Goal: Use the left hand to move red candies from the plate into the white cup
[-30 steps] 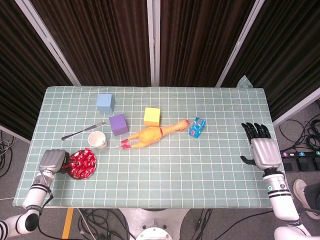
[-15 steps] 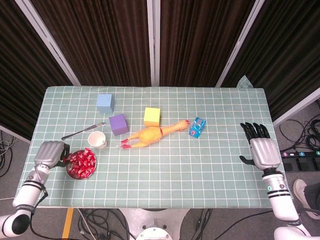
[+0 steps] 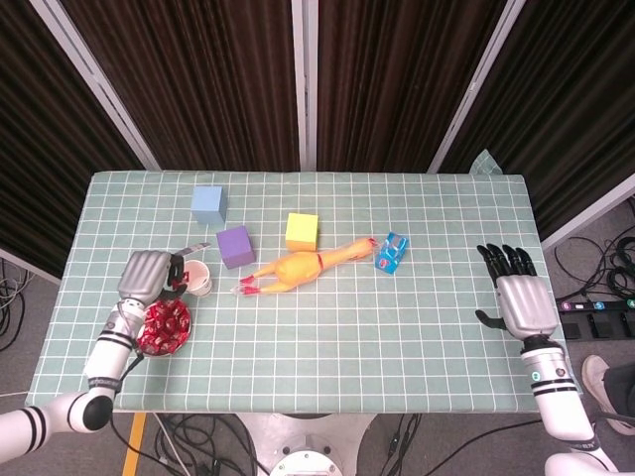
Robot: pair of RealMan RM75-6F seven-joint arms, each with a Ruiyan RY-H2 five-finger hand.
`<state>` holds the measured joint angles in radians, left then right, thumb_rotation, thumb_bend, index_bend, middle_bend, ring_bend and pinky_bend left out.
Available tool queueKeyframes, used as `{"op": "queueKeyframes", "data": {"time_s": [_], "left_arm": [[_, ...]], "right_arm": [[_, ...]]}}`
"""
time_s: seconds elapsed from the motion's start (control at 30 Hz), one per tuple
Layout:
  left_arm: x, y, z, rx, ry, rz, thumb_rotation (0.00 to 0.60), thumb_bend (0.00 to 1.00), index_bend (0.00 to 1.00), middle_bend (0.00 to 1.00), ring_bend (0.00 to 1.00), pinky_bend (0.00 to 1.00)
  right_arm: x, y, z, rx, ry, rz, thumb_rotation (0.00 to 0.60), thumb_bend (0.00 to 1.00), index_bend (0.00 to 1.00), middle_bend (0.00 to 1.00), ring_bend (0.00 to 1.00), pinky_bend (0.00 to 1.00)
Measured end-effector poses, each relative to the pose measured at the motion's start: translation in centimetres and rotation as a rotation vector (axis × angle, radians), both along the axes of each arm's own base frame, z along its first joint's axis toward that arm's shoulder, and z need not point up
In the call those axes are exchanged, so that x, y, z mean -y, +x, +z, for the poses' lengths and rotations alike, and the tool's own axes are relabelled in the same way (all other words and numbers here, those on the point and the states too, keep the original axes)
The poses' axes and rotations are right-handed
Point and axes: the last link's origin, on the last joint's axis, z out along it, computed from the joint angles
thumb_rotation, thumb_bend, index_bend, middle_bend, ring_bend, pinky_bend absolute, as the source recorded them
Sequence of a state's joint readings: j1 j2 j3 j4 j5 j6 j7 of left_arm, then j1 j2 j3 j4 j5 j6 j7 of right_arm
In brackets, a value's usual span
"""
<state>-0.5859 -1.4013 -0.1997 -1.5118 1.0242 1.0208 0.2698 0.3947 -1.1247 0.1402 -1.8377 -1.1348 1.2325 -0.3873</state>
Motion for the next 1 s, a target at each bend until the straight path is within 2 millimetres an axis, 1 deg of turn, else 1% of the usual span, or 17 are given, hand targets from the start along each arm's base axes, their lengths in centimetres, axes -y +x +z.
{"op": "queueKeyframes", "data": {"time_s": [0.1,0.2,0.37,0.57,0.73,0.8,0.87,0.93,0.97,1.0], "left_arm": [[-0.7,0.3,-0.4,0.004,0.008,-0.002,0.6,0.28,0.73,0.79,0.89,0.98],[-0.9,0.5,-0.7,0.01,-0.001,-0.001,0.6,0.28,0.71,0.76,0.89,0.98],[-1.2,0.4,-0.9,0.009,-0.009,0.007,0.6,0.27,0.62,0.71,0.89,0.98],[-1.4,0.3,-0.4,0.01,0.007,0.005,0.6,0.26,0.6,0.67,0.89,0.98],[-1.3,0.5,0.3,0.021,0.027,-0.003,0.6,0.25,0.6,0.67,0.89,0.98],[-0.8,0.3,0.9,0.027,0.037,0.001,0.6,0.25,0.6,0.67,0.89,0.98],[0.0,-0.2,1.4,0.026,0.05,0.013,0.6,0.24,0.59,0.67,0.89,0.98],[1.4,-1.6,2.0,0.012,0.057,0.043,0.6,0.21,0.58,0.66,0.89,0.97],[2.1,-2.3,2.2,0.005,0.055,0.061,0.6,0.17,0.56,0.66,0.89,0.97],[3.0,-3.3,2.4,-0.001,0.048,0.088,0.6,0.15,0.55,0.65,0.89,0.97]], "right_arm": [[0.0,-0.2,0.0,-0.001,0.0,-0.005,0.6,0.1,0.01,0.07,0.0,0.0],[0.1,-0.3,-0.1,-0.001,0.002,-0.009,0.6,0.1,0.01,0.07,0.0,0.0],[0.2,-0.4,-0.1,0.0,0.002,-0.012,0.6,0.1,0.01,0.07,0.0,0.0],[0.3,-0.5,0.0,-0.001,0.0,-0.015,0.6,0.1,0.01,0.07,0.0,0.0],[0.3,-0.3,-0.2,-0.001,0.007,-0.01,0.6,0.1,0.01,0.07,0.0,0.0],[0.4,-0.3,-0.3,-0.002,0.009,-0.009,0.6,0.1,0.01,0.07,0.0,0.0],[0.4,-0.3,-0.3,-0.002,0.012,-0.009,0.6,0.1,0.01,0.07,0.0,0.0],[0.6,-0.2,-0.3,-0.006,0.016,-0.003,0.6,0.1,0.01,0.07,0.0,0.0],[0.6,-0.1,-0.3,-0.008,0.017,0.001,0.6,0.1,0.01,0.07,0.0,0.0],[0.7,0.0,-0.3,-0.008,0.018,0.005,0.6,0.1,0.01,0.07,0.0,0.0]]}}
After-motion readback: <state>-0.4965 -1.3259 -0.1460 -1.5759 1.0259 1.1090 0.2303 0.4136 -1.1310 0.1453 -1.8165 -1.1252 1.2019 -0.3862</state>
